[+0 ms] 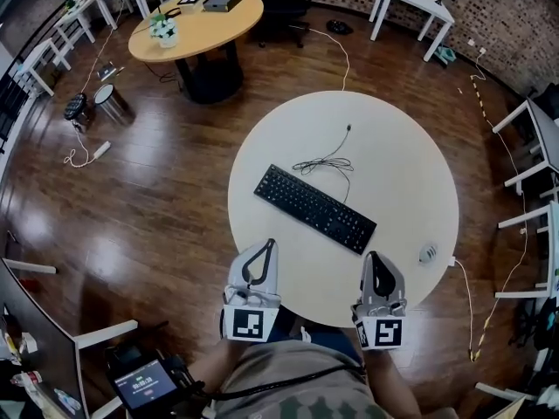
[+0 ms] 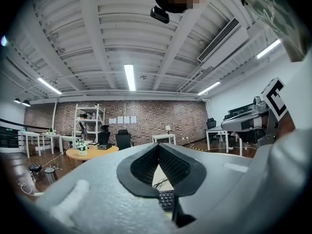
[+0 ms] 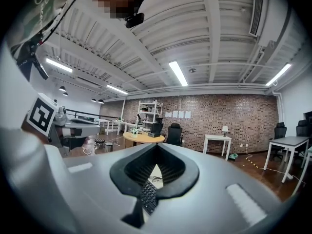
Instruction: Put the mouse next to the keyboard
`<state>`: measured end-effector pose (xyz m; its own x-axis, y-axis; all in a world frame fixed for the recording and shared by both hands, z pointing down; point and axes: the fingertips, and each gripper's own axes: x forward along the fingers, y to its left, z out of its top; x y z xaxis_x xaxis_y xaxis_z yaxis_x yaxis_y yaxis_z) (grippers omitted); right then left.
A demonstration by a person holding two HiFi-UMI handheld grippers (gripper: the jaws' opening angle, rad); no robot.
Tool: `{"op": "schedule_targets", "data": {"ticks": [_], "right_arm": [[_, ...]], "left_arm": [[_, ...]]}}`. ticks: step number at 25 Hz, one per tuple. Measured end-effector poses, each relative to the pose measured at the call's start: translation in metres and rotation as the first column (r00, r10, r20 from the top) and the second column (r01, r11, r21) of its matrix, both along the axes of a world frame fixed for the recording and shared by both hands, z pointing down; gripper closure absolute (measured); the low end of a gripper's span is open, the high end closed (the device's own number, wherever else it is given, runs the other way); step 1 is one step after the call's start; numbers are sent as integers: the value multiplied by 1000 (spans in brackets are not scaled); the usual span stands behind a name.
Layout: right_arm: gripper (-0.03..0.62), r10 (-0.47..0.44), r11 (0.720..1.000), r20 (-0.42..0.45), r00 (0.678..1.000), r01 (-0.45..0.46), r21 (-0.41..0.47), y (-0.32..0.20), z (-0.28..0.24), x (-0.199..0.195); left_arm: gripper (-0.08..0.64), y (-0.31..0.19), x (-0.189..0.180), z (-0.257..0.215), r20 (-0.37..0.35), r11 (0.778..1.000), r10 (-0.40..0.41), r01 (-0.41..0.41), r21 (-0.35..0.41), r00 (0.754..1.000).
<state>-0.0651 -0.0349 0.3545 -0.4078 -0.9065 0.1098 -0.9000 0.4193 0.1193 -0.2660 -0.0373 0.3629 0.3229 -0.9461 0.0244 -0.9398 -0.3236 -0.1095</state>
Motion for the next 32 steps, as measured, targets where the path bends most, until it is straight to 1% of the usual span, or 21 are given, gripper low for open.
{"op": "schedule_targets", "data": {"ticks": [2, 6, 9, 12, 15, 18, 20, 23, 26, 30, 32], "right_arm": [[588, -6, 1000, -8, 1000, 6, 0, 2, 0, -4], [588, -26, 999, -29, 999, 27, 22, 8, -1, -6], [588, -23, 999, -18, 1000, 23, 23, 17, -1, -5], [588, -16, 999, -10, 1000, 17, 35, 28, -4, 2], [588, -21, 999, -7, 1000, 22, 23, 41, -1, 13], [588, -22, 1000, -20, 1000, 23, 13, 49, 2, 24], [588, -11, 1000, -24, 1000, 12, 10, 53, 4, 32], [588, -2, 1000, 1, 1000, 2, 3, 58, 4, 40], [588, -13, 1000, 18, 1000, 13, 8, 61, 2, 45], [588, -25, 1000, 35, 999, 25, 11, 62, 2, 47], [588, -27, 999, 42, 999, 27, 18, 63, 0, 49]], "left_arm": [[558, 2, -4, -1, -35, 1000, -20, 20, -2, 999], [558, 10, -5, -6, -74, 999, -35, 35, 3, 997], [558, 20, -1, -3, -53, 1000, -25, 25, -9, 998], [558, 28, 6, 0, -60, 1000, -26, 25, -17, 998], [558, 38, 13, -2, -45, 999, -32, 33, 0, 998], [558, 43, 19, -9, -66, 999, -49, 50, 16, 997], [558, 48, 23, -11, -47, 999, -46, 47, 21, 998], [558, 52, 26, -16, -22, 998, -52, 52, 38, 998], [558, 57, 29, -18, -15, 997, -66, 67, 29, 998], [558, 57, 32, -19, -30, 997, -79, 80, 18, 996], [558, 56, 38, -21, -29, 997, -70, 71, 23, 997]]}}
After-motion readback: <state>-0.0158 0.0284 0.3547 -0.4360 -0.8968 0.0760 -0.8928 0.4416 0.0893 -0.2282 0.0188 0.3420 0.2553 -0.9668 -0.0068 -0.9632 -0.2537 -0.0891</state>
